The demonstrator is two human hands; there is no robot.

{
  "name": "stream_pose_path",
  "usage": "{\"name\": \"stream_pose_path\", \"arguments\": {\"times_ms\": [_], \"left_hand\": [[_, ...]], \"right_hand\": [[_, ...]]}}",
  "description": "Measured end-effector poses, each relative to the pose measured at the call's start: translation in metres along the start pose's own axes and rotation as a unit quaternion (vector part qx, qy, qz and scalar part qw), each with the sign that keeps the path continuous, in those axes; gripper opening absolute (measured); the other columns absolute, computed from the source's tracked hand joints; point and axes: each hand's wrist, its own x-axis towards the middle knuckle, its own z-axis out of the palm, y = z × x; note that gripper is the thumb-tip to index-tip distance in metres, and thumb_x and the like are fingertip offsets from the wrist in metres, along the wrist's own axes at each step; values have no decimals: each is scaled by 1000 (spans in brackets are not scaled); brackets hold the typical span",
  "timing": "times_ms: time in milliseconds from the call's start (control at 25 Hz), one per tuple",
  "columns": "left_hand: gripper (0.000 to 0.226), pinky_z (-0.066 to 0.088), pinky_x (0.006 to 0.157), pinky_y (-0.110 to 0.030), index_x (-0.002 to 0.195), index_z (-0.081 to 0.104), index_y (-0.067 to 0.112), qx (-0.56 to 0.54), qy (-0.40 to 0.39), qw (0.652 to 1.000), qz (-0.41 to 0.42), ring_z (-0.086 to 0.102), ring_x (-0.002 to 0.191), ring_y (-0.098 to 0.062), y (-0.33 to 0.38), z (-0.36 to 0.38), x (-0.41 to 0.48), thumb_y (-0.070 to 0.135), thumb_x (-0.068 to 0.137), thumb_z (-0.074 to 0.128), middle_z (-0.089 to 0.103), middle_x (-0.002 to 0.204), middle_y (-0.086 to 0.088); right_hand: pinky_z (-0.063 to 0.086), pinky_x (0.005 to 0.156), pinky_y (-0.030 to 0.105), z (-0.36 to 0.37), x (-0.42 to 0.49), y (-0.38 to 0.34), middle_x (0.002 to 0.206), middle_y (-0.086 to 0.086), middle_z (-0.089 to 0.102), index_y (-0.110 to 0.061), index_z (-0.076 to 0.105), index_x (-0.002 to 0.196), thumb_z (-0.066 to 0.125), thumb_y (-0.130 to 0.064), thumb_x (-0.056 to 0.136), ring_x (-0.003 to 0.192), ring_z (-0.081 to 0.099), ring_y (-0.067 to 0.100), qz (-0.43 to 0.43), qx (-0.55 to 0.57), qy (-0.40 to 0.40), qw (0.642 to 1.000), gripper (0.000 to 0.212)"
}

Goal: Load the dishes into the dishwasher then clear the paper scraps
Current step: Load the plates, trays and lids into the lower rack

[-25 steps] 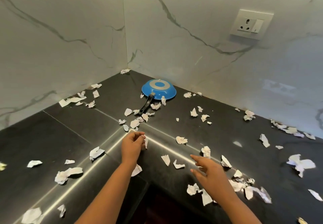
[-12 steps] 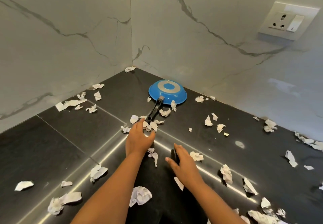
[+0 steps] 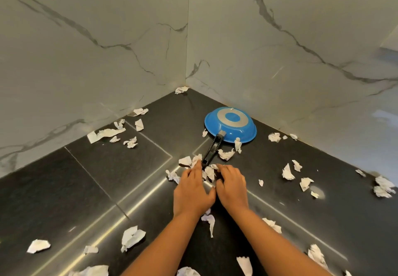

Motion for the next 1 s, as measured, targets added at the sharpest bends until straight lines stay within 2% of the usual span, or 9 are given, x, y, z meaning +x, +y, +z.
{"name": "stream_pose_path", "arguments": {"times_ms": [80,120,240,400,520,680,800,880,1000], "left_hand": [[87,44,98,-29,150,5,24,8,-4,1000,20,23,138,-10,0,2,1,60,81,43,27,151,10],[90,43,99,-29,151,1,24,9,-7,1000,28,19,140,-10,0,2,1,61,80,43,23,153,12],[96,40,103,-29,150,-5,27,10,-11,999,40,15,142,-9,-1,4,2,67,76,41,16,155,16],[97,44,98,-29,150,-6,33,-16,0,999,48,22,139,-9,-1,0,0,70,74,43,27,149,17],[94,42,97,-28,149,-5,35,-38,-4,998,52,24,139,-9,2,-7,-2,65,78,48,32,145,13],[94,41,100,-29,149,-6,35,-35,-21,998,48,24,140,-10,5,-12,-2,65,79,48,33,145,13],[97,42,100,-28,149,-10,34,-27,-38,998,40,26,139,-10,5,-11,-2,68,77,46,31,147,10],[102,45,96,-26,147,-16,35,-30,-38,998,39,30,136,-9,4,-12,-2,73,70,40,33,146,9],[108,47,90,-22,141,-27,36,-49,-41,997,30,34,132,-6,1,-10,0,75,61,33,36,143,11]], "right_hand": [[32,89,32,3,18,1,104,-5,60,-22,62,106,45,-28,90,103,50,16,39,-3,28,999,23],[32,84,32,5,26,0,94,-7,61,-23,62,93,46,-37,91,96,51,16,58,-8,39,998,22],[35,75,34,9,47,-7,70,-10,58,-24,52,66,42,-63,85,76,53,15,93,-53,45,993,45],[42,74,34,13,63,-10,65,-5,62,-24,41,56,36,-75,78,69,58,17,126,-111,27,985,56],[43,72,34,15,64,-11,70,-4,61,-24,46,60,44,-67,76,74,60,18,134,-87,46,986,46],[43,80,35,8,60,-12,96,-1,57,-16,57,92,52,-53,72,96,53,21,165,-69,72,981,43],[42,84,37,4,56,-15,110,3,56,-12,53,105,55,-53,72,104,52,24,211,-82,39,973,53],[44,81,35,-6,51,-17,113,5,57,-13,53,108,58,-55,71,105,56,26,247,-68,2,967,57],[44,72,29,-27,33,-18,109,3,61,-17,55,104,61,-43,68,100,60,23,286,-48,-77,954,44]]}}
